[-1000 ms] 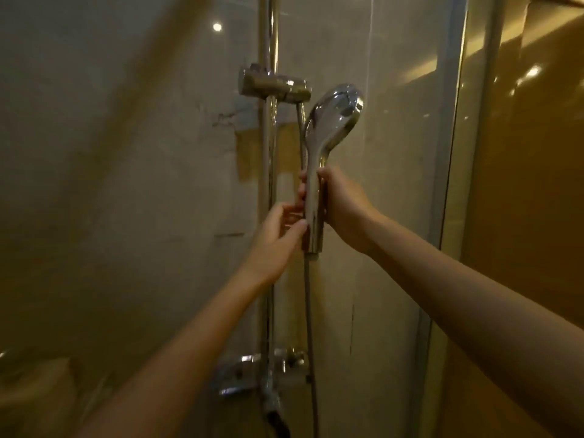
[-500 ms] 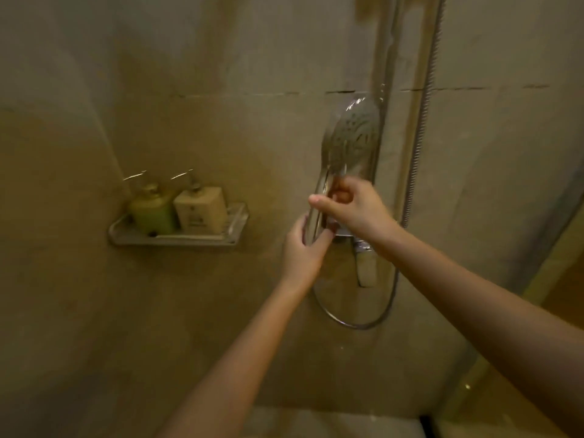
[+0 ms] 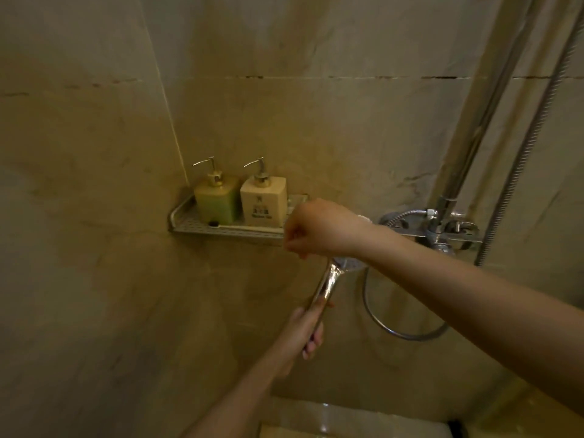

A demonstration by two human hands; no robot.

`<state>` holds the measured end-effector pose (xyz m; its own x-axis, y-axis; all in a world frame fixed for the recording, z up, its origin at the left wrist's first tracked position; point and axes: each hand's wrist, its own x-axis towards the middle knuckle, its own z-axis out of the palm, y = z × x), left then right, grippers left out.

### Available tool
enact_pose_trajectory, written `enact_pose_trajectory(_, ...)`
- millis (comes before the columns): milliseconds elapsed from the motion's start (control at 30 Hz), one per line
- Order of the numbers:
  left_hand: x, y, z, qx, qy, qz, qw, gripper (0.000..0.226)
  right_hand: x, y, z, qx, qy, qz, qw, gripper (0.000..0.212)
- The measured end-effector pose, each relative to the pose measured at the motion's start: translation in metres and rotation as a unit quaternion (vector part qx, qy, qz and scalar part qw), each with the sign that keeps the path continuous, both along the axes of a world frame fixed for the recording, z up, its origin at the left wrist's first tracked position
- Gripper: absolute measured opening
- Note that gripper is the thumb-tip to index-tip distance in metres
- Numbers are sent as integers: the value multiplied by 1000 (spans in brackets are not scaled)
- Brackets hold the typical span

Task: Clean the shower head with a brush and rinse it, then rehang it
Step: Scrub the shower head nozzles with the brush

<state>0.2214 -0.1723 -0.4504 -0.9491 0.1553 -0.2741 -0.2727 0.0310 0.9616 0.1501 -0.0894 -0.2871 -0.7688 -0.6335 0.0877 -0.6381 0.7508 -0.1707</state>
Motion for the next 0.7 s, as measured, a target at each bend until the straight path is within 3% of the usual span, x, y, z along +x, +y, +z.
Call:
enact_pose_trajectory(200,-20,-12,-33,36,-67,-113,991,17,-60,-79,-18,50,91,-43,994,20)
enact_pose_trajectory(400,-40,-31,-49,26,-87,-214,973,20,-90,-111,-50,131,67,-82,986,20)
enact_pose_trajectory(567,-52,-30,-53,29,-102,-242,964,21,-95,-117,-50,114,56,-73,989,21)
enact_pose_trajectory(700,-57,-23,-54,32,-108,-256,960,19,-87,-109,-46,45,65,-70,994,19)
